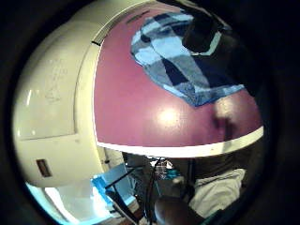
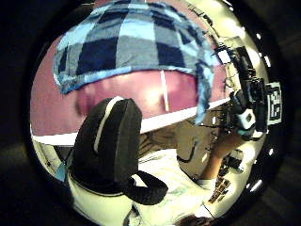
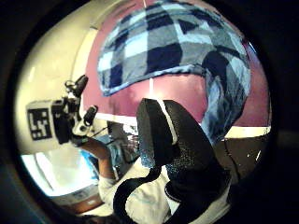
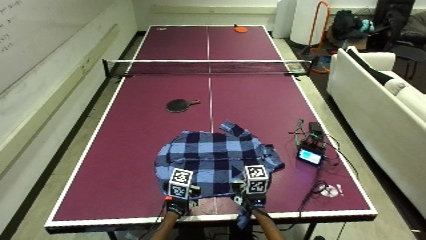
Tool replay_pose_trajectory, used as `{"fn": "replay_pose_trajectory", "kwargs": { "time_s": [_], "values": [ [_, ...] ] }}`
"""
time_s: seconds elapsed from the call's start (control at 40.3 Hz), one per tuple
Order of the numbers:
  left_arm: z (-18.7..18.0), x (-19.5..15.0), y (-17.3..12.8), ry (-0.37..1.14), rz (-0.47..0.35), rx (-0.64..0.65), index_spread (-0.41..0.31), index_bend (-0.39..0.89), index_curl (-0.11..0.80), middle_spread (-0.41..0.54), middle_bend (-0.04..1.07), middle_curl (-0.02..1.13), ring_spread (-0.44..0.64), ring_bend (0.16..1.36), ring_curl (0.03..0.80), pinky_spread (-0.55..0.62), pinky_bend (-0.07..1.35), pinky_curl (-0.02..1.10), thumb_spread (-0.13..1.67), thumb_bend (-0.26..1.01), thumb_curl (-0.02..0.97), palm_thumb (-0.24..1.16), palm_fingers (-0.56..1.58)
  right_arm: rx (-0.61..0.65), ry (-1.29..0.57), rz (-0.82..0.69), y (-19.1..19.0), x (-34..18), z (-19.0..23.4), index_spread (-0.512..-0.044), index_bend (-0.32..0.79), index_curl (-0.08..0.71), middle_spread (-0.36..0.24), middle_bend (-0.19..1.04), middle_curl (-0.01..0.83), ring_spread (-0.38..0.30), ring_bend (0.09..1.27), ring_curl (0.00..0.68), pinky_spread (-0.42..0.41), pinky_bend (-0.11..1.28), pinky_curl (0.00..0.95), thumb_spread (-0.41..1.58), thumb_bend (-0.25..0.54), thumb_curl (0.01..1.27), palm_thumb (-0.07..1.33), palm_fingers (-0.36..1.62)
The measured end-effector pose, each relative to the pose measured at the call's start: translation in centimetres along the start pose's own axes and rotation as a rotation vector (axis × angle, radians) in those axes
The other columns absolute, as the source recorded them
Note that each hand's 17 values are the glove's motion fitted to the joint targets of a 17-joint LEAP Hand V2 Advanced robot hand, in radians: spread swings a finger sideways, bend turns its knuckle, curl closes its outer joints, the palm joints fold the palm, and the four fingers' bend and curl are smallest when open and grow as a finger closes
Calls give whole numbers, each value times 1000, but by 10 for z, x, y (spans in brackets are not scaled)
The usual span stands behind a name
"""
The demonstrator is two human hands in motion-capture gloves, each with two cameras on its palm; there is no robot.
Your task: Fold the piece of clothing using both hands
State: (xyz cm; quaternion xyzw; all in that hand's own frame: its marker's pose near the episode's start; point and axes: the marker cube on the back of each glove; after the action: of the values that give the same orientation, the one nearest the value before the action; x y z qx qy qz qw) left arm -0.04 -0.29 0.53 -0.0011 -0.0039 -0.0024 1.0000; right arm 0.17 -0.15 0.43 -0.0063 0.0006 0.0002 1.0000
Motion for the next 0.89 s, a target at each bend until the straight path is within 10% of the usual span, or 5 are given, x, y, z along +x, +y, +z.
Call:
{"fn": "replay_pose_trajectory", "kwargs": {
  "time_s": [0.174, 0.372, 0.471, 0.645, 0.892],
  "values": [
    [32, -5, -16, -14, -14, -30, -53, 119, 86, 11, 195, 155, 114, 551, 204, 262, 430, 184, 796, 78, 57, 155, 478, -97, -40, -2, 8, 4, 13, -269, 65, 43, -27, 295, 131, 94, 315, 107, 193, 466, 173, 816, 200, 85, 335, 153],
    [-4, -10, 22, 74, -27, 72, -63, 139, 141, 25, 169, 200, 140, 593, 245, 295, 456, 238, 1056, 61, 92, 164, 444, -128, -70, 33, 35, 9, 8, -299, 80, 48, -25, 280, 185, -7, 389, 160, 152, 643, 264, 1029, 246, 155, 491, 186],
    [34, -19, -11, 71, -40, 136, -65, 177, 180, 33, 168, 214, 137, 584, 250, 273, 453, 252, 1154, 59, 109, 173, 484, -22, -67, 20, 42, 10, -2, -306, 137, 81, -43, 293, 213, -53, 421, 183, 130, 623, 272, 1092, 244, 176, 530, 262],
    [62, -36, -41, -138, -108, 375, -123, 224, 257, -47, 204, 259, -13, 591, 269, 114, 397, 268, 1290, 155, 175, 363, 762, 206, 37, -23, 3, 35, 27, -329, 341, 203, -136, 271, 248, -177, 446, 211, 18, 528, 259, 1209, 372, 258, 769, 718],
    [22, -39, 14, 60, -43, 398, -278, 260, 342, -268, 310, 354, -298, 582, 315, -169, 265, 294, 1194, 208, 260, 613, 1200, 164, -40, -148, 17, 57, 9, -328, 183, 269, -234, 367, 337, -287, 563, 307, -134, 420, 283, 1187, 393, 297, 915, 1156]
  ]
}}
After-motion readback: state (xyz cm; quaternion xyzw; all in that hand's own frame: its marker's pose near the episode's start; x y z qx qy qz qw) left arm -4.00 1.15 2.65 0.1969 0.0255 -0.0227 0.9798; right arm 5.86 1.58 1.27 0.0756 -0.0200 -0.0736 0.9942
